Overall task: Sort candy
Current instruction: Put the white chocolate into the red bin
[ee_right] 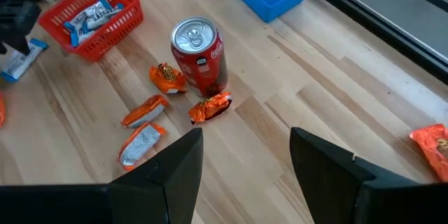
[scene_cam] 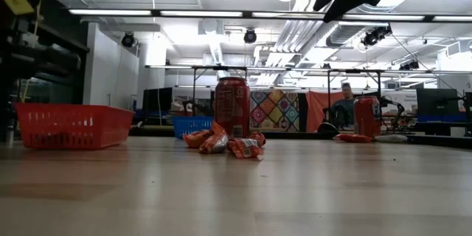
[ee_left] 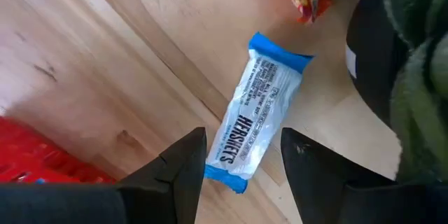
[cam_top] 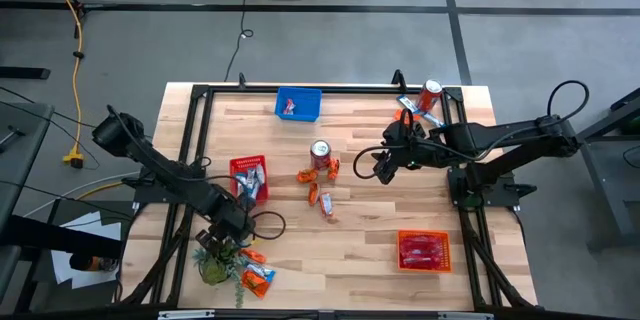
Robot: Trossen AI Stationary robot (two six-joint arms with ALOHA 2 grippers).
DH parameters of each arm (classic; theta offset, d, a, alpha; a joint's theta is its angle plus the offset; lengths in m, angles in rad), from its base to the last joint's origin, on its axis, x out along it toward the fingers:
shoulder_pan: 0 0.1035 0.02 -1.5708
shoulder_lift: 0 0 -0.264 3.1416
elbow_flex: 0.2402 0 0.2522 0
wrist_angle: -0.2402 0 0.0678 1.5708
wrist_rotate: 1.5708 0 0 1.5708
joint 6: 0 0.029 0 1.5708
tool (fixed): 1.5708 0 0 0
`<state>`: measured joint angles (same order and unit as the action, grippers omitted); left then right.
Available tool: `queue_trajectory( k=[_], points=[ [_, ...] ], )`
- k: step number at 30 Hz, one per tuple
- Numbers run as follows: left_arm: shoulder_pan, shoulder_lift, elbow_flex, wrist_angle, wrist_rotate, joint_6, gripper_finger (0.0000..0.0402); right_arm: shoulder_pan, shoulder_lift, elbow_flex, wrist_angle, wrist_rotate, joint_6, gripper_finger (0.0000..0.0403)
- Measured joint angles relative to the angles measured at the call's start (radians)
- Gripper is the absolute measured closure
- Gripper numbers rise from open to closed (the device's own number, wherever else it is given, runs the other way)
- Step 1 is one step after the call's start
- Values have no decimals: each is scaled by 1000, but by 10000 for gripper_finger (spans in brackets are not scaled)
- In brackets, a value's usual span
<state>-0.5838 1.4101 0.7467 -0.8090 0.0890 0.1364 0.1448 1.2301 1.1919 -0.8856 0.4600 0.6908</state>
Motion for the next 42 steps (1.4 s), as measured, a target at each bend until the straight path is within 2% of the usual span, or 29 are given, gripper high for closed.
queue_trajectory(
  k=[20,23,27,35,38,42],
  points=[
    [1,179,14,-9,23,6,238,0,0,0,-15,-5,-89,194],
    [13,174,35,-17,27,-6,281,0,0,0,-15,-5,-89,194],
    [63,138,67,9,88,-63,380,0,0,0,-15,-4,-94,194],
    [225,9,134,1,111,-125,397,0,1,0,-15,-4,-115,194],
    [303,-65,186,4,36,-131,398,0,0,0,-15,-4,-116,194],
    [415,-167,226,9,-165,-217,400,0,1,0,-15,-1,-124,194]
  ],
)
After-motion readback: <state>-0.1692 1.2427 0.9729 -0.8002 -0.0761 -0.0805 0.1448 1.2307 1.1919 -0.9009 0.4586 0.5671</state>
